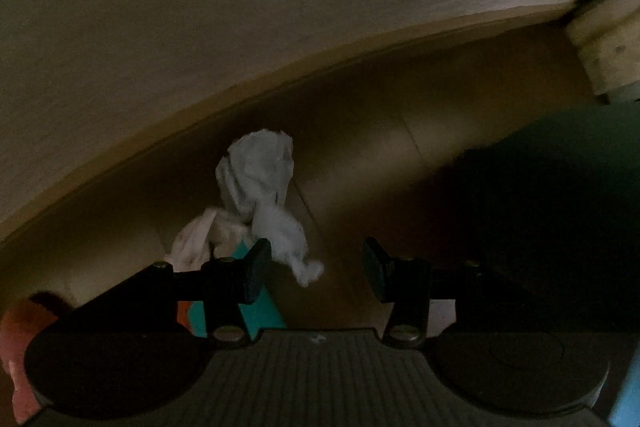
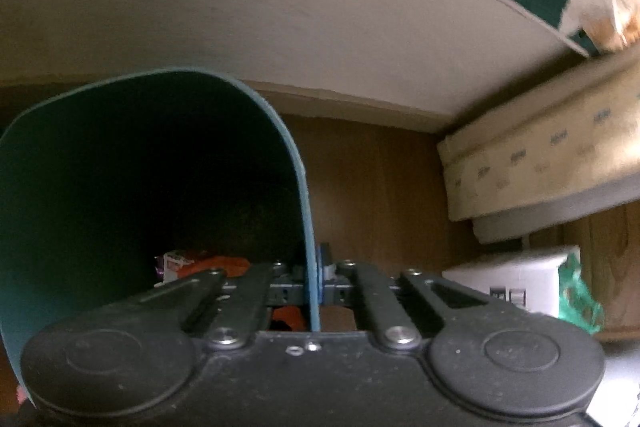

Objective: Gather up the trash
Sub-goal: 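Return the left tool to the pile and grasp the white crumpled tissue, then carry the tissue into the green bin and open the left tool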

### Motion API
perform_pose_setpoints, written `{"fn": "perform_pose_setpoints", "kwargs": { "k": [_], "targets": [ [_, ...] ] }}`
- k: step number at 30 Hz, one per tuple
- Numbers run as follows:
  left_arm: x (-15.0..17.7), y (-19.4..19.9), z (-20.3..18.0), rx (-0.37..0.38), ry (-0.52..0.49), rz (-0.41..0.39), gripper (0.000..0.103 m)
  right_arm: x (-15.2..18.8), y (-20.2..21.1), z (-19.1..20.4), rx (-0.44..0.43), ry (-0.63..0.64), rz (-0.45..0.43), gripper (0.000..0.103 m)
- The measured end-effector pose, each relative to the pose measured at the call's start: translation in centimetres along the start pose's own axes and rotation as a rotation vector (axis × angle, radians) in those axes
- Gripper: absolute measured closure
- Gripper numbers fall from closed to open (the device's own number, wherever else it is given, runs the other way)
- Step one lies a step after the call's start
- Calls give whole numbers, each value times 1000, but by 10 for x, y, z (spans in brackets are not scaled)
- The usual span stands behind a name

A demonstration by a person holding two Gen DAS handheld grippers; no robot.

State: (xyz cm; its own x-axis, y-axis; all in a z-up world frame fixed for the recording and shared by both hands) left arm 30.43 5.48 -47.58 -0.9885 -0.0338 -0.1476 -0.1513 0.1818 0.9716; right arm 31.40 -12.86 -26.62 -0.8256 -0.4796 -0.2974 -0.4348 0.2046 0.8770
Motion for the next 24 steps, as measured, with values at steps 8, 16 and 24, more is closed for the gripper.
{"fn": "perform_pose_setpoints", "kwargs": {
  "k": [8, 16, 24],
  "targets": [
    [-15, -66, 15, -95, 10, 108, 56, -12, -13, -10, -23, -47, -9, 101],
    [-18, -95, 22, -138, 14, 169, 70, -8, -19, -24, -39, -113, -11, 101],
    [-17, -83, 19, -157, -9, 145, 77, 1, -19, -34, -30, -200, 13, 101]
  ]
}}
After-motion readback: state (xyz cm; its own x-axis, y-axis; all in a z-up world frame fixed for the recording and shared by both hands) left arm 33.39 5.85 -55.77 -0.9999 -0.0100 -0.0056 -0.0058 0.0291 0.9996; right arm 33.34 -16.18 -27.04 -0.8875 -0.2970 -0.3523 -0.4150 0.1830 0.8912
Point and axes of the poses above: each gripper's, at about its wrist camera, not at the fingertips, and y roughly against the way its jaws point, z to its left, x to its underside, the point moved 8 cm from there along -y, roughly the way its jaws point, and after that the axes turned 15 degrees about -y, right-handed, at the moved point
